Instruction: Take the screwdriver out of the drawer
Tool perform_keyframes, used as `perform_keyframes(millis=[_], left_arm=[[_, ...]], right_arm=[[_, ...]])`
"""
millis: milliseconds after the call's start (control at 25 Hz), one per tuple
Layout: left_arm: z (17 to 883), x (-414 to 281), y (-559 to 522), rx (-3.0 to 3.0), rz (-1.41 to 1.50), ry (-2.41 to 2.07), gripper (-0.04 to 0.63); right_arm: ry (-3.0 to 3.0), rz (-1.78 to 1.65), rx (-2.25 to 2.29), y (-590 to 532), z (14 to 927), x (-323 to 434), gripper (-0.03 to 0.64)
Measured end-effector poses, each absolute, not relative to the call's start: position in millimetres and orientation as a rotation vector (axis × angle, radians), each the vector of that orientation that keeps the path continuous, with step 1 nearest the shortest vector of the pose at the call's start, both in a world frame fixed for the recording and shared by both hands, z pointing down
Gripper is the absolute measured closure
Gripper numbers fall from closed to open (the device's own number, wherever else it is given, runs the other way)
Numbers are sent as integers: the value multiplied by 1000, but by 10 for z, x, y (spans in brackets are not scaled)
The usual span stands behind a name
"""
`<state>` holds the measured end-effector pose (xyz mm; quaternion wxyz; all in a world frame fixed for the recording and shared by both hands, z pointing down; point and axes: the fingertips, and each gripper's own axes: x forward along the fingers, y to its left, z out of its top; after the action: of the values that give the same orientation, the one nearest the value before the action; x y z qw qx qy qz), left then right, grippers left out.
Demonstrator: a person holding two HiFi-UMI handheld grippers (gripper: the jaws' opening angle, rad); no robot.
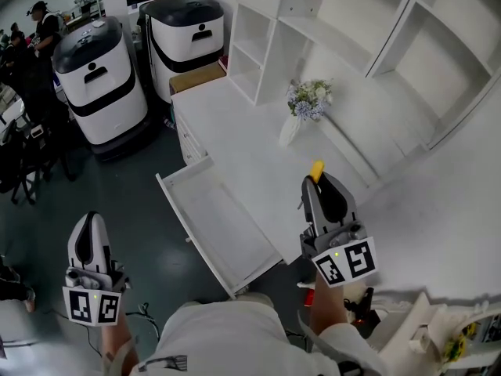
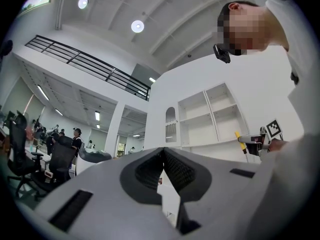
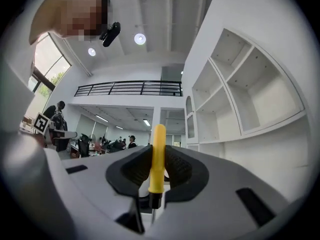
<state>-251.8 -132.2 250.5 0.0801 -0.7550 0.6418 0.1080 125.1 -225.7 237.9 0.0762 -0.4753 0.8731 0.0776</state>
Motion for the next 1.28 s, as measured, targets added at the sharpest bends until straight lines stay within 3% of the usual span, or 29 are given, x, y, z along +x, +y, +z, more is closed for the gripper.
perform_keyframes(millis=[1280], left_arm=[[2594, -2399, -1096, -2172, 313, 2035, 580]], right_arm=[[2646, 208, -1487, -1997, 2645, 1506, 529]])
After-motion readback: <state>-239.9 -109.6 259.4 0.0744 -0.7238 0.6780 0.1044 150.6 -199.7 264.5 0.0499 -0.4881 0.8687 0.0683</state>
